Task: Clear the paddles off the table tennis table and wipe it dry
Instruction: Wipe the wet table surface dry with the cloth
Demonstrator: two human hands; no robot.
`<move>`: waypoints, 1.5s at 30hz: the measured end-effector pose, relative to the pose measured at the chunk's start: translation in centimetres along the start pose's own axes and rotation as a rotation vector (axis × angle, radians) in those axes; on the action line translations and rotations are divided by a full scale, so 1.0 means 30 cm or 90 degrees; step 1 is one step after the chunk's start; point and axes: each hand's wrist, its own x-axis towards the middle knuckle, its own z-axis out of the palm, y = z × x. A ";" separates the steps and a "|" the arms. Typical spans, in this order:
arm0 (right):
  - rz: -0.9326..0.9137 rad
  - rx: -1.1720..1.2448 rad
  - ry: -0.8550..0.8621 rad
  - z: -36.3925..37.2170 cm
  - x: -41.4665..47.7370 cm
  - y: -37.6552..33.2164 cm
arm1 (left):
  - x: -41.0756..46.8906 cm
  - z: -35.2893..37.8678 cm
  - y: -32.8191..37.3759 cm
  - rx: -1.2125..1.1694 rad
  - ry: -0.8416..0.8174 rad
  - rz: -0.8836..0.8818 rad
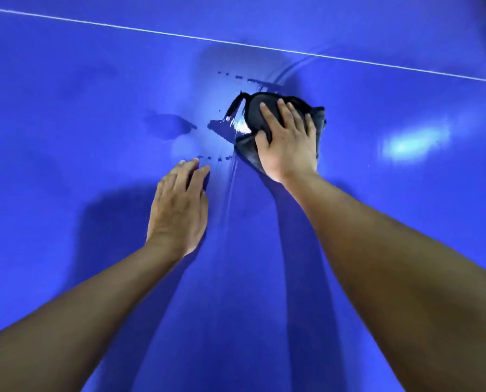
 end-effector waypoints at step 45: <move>0.324 -0.011 0.024 -0.315 0.221 1.723 | 0.236 0.310 0.907 -0.015 -0.018 0.036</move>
